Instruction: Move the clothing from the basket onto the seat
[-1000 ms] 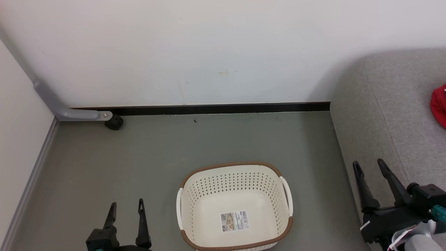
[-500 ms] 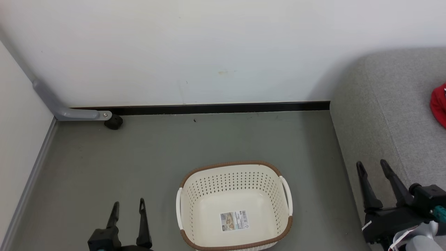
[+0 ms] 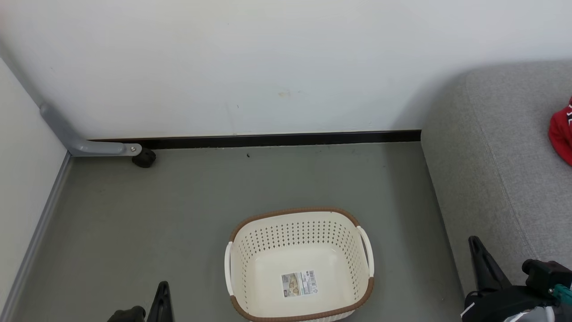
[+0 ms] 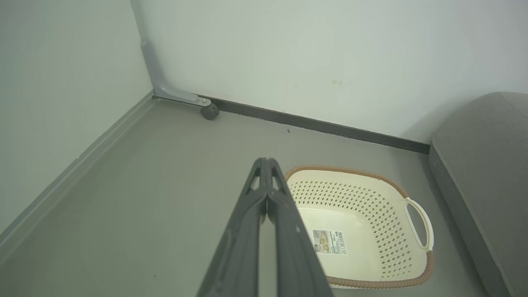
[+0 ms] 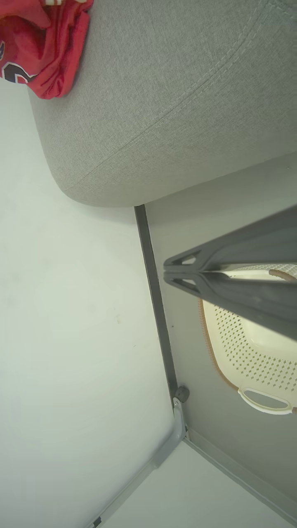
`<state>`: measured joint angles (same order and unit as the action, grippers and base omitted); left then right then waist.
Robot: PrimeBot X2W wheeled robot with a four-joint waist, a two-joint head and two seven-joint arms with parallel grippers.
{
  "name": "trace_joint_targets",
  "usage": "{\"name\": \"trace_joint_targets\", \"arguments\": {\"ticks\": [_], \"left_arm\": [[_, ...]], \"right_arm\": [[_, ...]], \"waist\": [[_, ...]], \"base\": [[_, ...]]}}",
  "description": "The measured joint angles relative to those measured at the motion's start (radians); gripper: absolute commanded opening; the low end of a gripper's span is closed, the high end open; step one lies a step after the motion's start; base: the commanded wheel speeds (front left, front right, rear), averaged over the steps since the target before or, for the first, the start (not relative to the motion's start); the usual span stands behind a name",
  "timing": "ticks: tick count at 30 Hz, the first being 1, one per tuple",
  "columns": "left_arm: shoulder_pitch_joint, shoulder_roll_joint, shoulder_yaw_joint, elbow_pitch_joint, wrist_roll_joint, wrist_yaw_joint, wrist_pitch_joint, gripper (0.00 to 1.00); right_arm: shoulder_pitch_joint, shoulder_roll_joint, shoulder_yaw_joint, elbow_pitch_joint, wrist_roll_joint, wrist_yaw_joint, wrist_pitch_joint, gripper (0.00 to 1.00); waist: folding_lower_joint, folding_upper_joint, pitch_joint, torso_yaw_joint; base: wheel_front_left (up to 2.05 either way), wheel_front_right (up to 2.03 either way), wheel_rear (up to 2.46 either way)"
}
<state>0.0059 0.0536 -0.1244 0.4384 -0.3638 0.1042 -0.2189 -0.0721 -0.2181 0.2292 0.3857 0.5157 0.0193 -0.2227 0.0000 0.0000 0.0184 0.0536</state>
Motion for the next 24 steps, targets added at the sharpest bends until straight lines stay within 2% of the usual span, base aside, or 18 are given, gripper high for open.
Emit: {"name": "trace_joint_targets", "arguments": {"ticks": [24], "left_arm": [[-0.015,-0.002,0.055,-0.024,-0.329,-0.053,0.095,0.0]], "right_arm": [[-0.001,0.045,-0.097,-0.016,0.278,0.025,0.093,0.0]], "waist": [[0.0001,0.0,-0.005,-0.014]], "base": [[0.0,0.0,0.0]]}}
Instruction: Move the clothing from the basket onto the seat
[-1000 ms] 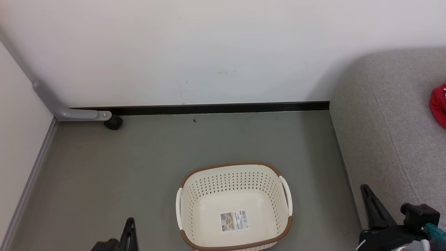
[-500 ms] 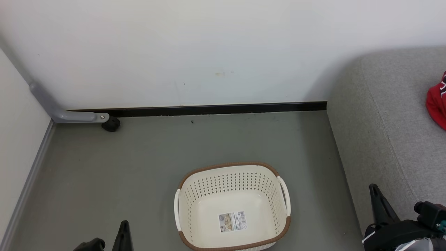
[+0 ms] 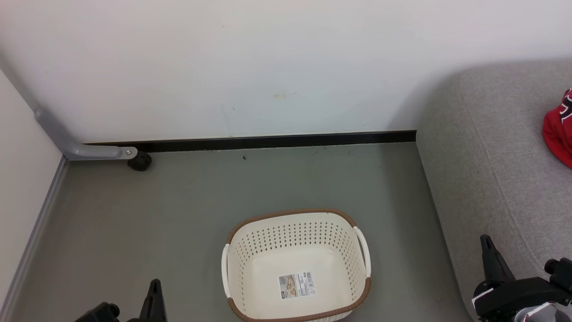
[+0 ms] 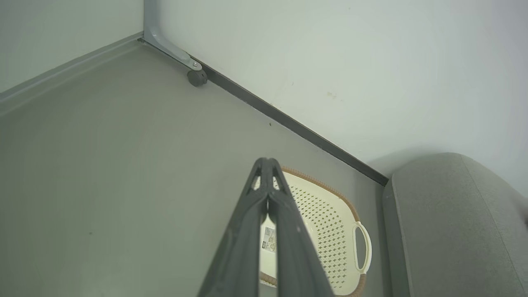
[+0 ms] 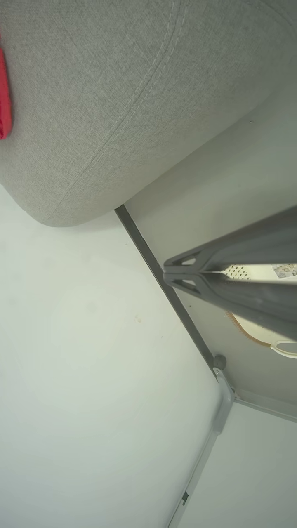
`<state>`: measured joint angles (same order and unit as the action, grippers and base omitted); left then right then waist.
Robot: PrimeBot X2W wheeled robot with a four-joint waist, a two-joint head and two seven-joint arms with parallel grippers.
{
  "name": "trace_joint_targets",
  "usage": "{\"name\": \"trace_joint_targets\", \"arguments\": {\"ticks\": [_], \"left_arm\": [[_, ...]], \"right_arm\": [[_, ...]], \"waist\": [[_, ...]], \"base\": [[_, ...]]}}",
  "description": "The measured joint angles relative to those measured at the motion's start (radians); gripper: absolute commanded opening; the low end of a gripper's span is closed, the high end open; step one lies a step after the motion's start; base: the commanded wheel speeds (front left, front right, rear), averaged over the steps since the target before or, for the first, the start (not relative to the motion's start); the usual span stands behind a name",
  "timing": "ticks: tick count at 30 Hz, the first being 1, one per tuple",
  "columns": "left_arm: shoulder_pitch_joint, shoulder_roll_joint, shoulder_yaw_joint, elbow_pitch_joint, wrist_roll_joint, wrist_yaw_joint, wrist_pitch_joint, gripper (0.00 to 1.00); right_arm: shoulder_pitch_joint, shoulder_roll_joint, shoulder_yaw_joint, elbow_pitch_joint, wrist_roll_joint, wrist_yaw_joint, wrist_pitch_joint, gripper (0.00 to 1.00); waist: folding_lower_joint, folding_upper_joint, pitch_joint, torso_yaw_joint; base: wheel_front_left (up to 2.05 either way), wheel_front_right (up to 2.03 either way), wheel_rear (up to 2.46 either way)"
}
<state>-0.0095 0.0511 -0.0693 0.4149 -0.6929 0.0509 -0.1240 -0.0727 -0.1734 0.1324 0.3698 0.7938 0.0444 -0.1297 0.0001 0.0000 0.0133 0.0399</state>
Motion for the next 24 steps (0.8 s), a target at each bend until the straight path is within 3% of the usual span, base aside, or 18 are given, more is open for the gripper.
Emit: {"name": "trace_joint_targets", "arguments": {"ticks": [24], "left_arm": [[-0.018,-0.004,0.056,-0.037,-0.313,-0.061,0.084,0.0]], "right_arm": [[-0.001,0.047,-0.094,-0.021,0.282,0.026,0.086,0.0]], "waist": [[0.0,0.0,-0.004,-0.014]], "base": [[0.0,0.0,0.0]]}}
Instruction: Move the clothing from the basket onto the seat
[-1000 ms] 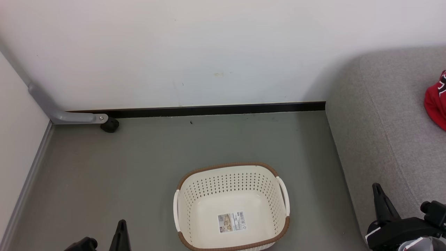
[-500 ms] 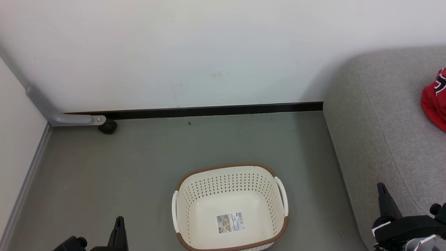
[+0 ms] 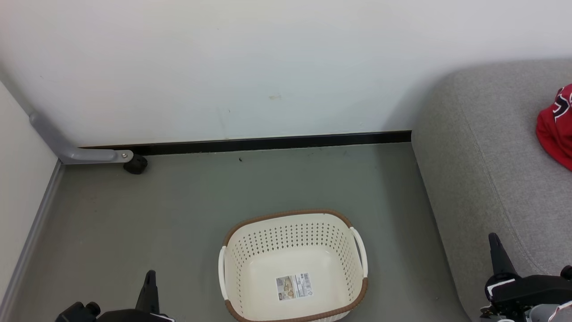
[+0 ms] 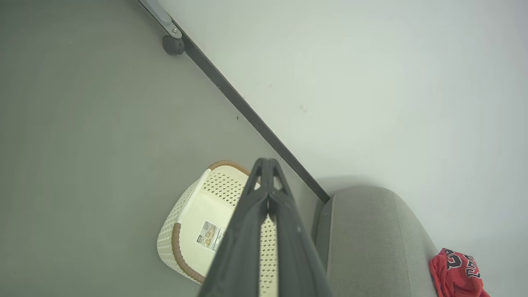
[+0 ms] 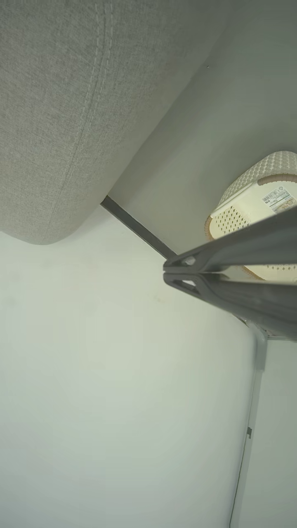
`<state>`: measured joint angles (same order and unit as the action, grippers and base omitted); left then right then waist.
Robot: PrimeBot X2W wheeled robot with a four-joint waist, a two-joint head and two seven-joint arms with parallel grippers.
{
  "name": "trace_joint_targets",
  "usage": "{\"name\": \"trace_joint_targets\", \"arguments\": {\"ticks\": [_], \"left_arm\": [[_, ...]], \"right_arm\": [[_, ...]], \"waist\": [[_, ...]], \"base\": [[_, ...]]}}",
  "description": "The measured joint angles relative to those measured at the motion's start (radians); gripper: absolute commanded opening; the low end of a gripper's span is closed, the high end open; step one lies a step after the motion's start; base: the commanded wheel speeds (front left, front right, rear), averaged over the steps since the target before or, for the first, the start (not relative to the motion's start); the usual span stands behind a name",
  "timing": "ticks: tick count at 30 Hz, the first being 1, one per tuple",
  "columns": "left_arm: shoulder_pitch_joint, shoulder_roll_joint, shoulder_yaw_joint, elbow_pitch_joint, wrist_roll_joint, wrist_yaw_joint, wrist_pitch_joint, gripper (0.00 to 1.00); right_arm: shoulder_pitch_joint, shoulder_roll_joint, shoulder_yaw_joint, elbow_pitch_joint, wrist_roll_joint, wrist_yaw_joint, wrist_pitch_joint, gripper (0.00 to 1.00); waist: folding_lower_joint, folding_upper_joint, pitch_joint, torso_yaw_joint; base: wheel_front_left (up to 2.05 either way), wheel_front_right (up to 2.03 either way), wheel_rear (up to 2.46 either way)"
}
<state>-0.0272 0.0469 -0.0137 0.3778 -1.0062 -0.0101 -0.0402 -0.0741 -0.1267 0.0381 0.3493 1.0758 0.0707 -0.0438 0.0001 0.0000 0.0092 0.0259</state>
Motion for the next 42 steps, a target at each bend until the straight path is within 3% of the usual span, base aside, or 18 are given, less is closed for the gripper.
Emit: {"name": "trace_joint_targets", "arguments": {"ticks": [42], "left_arm": [[-0.039,-0.005,0.095,-0.066,-0.548,-0.106,0.142,0.0]], "right_arm": [[-0.005,0.077,-0.164,-0.04,0.483,0.044,0.148,0.0]], "waist": [[-0.0002,0.0,-0.007,-0.025]], "base": [[0.0,0.0,0.0]]}}
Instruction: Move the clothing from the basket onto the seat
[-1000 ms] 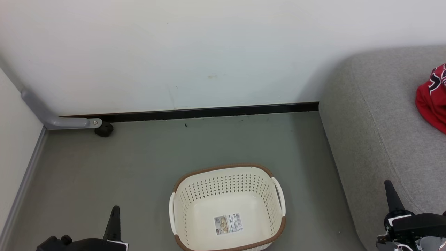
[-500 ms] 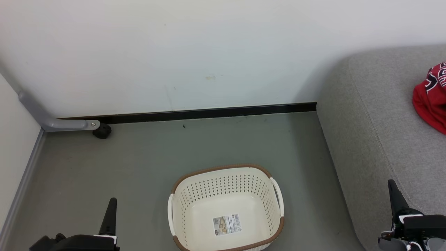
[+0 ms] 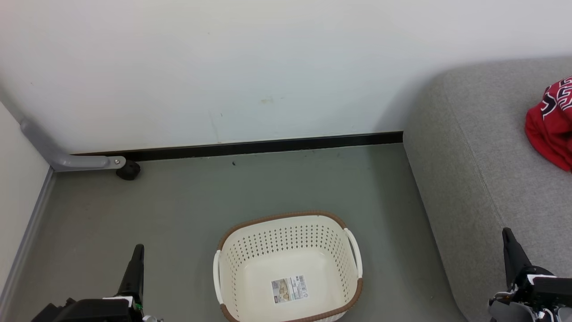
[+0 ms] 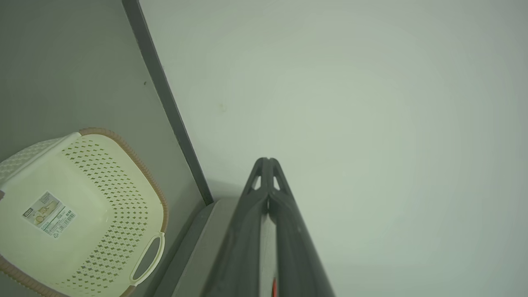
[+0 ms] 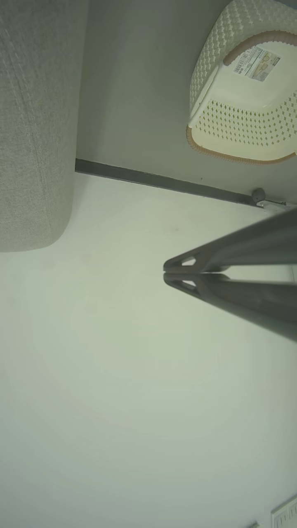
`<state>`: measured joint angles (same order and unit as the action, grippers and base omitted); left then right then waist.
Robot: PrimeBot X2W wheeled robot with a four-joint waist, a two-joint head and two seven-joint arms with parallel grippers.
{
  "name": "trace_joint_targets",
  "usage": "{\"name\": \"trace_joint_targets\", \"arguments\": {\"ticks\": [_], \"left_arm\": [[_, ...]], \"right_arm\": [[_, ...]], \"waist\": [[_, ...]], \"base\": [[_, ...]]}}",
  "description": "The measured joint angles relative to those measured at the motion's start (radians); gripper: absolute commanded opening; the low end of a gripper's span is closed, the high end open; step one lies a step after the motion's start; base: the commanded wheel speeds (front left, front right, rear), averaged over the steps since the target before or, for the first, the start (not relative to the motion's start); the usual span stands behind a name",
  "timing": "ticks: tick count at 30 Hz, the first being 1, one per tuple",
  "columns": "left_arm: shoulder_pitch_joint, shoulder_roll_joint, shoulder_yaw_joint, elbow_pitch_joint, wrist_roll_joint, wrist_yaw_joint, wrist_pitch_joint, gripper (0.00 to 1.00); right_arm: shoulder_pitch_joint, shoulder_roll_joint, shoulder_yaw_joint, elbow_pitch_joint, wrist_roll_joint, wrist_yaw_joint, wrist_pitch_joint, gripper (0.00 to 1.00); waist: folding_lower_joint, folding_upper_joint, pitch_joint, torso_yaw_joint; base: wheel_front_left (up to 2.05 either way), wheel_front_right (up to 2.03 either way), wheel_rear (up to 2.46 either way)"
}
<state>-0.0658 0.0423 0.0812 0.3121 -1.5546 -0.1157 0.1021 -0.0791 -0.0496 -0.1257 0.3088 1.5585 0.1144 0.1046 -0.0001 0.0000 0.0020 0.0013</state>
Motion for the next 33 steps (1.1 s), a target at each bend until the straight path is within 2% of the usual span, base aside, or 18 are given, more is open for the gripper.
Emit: {"name": "trace_joint_targets", "arguments": {"ticks": [3,33], "left_arm": [[-0.007,-0.001,0.005,-0.004,-0.028,-0.007,0.009,0.0],[-0.01,-0.002,0.005,-0.008,-0.046,-0.008,0.011,0.0]], "right_arm": [[-0.002,0.004,-0.01,-0.001,0.034,0.0,0.009,0.0],[-0.004,0.006,-0.012,-0.004,0.035,0.0,0.009,0.0]], "waist": [[0.0001,0.0,0.0,-0.001],[0.0002,0.0,0.0,-0.001]], "base": [[0.0,0.0,0.0],[0.0,0.0,0.0]]}}
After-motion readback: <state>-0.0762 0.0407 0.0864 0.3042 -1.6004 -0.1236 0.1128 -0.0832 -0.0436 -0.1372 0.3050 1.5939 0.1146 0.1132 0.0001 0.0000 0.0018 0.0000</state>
